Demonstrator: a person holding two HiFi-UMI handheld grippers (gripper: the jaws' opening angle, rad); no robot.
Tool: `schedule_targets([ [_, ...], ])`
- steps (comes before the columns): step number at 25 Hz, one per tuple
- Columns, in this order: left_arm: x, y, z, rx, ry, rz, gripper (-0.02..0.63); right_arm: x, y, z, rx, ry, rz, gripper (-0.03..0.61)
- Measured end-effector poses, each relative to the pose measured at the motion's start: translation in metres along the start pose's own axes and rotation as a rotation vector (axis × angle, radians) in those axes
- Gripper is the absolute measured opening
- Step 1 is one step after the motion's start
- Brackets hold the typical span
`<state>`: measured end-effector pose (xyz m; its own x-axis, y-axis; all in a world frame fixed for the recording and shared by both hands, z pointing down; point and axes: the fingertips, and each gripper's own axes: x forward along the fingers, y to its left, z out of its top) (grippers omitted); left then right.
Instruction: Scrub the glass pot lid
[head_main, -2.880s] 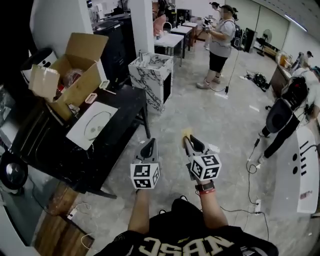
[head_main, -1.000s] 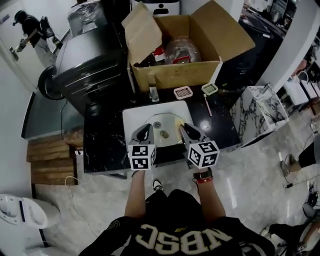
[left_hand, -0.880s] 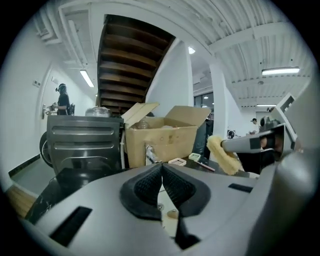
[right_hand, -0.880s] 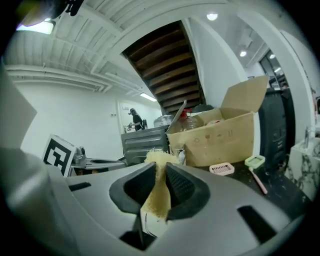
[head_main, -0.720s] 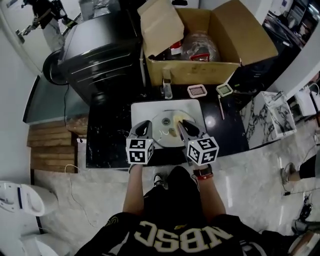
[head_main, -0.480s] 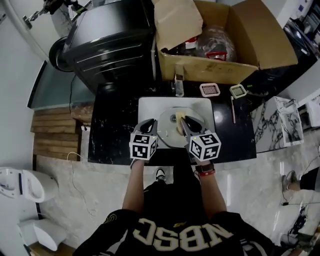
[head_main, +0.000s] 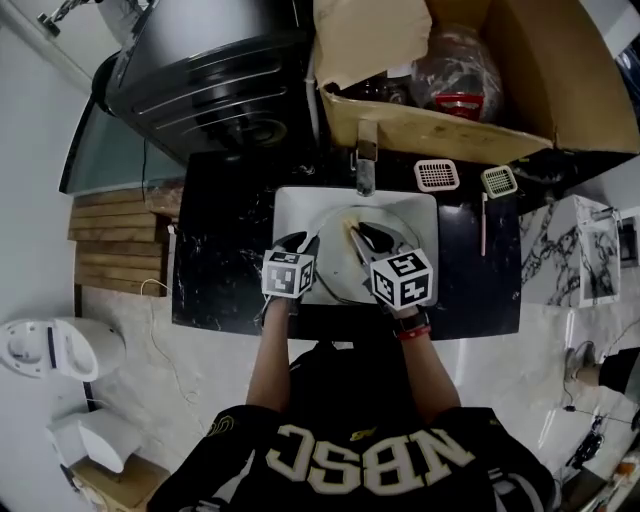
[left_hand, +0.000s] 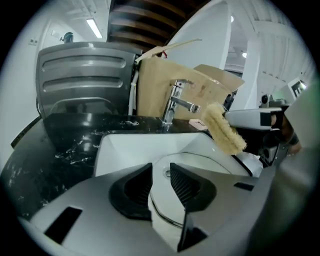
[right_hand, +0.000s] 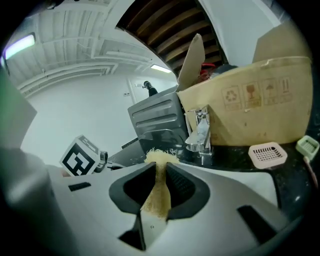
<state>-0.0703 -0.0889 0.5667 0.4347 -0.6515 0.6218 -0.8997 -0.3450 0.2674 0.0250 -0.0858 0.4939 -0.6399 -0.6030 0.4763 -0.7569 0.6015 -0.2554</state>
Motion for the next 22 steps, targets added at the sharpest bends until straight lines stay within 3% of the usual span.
schedule_targets([
  [10,0.053,0.009,-0.046,-0.082,0.201,-0.051,0.196,0.029,-0.029,-0.028,0.041,0.103,0.035,0.075],
  [22,0.072,0.022,-0.09,-0.238,0.346,-0.087,0.201,0.044,-0.04,-0.054,0.088,0.158,0.051,0.075],
])
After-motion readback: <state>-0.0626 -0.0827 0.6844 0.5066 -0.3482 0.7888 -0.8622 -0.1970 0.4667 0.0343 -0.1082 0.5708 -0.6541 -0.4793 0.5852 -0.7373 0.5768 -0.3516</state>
